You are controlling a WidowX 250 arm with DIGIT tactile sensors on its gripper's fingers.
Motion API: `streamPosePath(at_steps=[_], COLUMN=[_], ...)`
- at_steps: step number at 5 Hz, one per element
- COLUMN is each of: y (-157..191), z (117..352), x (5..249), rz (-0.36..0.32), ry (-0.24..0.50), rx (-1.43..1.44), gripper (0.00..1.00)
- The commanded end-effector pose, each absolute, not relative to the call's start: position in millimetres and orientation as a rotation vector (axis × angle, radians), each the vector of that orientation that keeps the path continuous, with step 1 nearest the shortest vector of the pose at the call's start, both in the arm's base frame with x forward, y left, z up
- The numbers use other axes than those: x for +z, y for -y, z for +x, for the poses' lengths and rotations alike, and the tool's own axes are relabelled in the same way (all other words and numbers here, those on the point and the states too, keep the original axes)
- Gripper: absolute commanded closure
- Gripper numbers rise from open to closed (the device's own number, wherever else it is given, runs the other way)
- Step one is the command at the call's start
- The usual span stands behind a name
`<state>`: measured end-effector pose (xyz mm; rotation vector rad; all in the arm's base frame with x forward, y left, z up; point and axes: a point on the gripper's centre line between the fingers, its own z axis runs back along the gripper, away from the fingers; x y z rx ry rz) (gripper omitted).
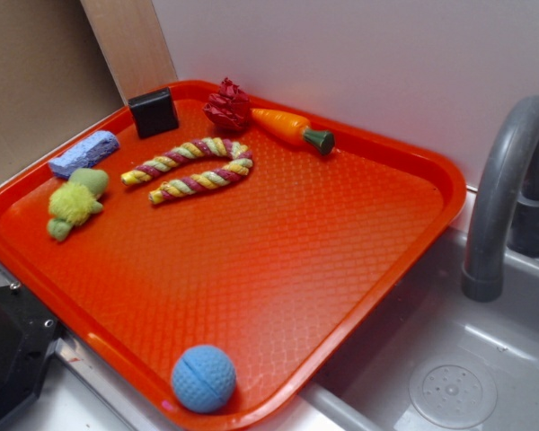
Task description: Grab the black box.
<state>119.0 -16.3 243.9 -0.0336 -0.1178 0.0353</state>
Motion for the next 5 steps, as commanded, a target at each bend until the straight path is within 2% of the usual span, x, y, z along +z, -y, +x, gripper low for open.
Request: streamPosePath(at_steps=[1,2,3,4,5], y=[16.3,-6.6,-35.8,-57.4,-95.0], z=[119.0,141.4,175.5,195.3,211.5], x=[243.9,222.6,202.5,188.5,177.0], rz=[-0.034,0.035,0.084,0.087,0.058], ry=[0.118,0.11,0.088,0.072,0.051], rx=[0.035,0.101,0.174,0.182,0.193], gripper=[0.0,0.0,0.0,0.0,0.0])
